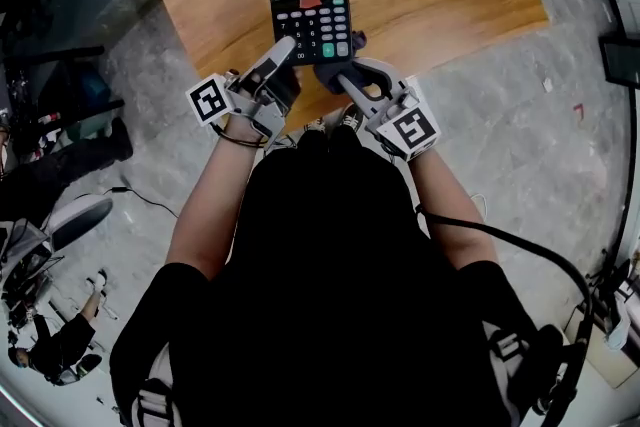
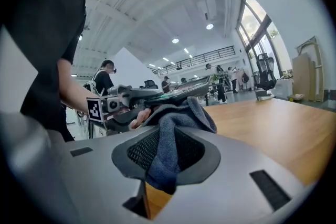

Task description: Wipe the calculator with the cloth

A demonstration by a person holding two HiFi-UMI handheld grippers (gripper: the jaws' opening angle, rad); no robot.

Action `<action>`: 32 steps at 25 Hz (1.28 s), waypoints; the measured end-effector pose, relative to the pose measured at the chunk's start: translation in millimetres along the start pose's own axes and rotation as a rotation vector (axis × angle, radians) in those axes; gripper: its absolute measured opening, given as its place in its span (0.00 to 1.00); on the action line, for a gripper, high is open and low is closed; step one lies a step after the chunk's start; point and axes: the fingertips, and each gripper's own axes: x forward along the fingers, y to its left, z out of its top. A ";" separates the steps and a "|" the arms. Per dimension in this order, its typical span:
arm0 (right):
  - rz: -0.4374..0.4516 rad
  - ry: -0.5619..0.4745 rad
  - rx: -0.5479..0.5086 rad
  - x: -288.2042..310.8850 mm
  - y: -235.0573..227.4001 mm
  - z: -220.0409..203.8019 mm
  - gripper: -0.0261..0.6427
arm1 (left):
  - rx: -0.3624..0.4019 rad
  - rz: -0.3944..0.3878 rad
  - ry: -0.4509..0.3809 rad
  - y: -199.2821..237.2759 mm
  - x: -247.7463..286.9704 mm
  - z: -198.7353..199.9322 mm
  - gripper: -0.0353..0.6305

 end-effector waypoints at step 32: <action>-0.447 0.629 0.206 27.1 -127.5 -139.3 0.17 | 0.056 0.404 0.153 171.5 -17.3 -5.2 0.16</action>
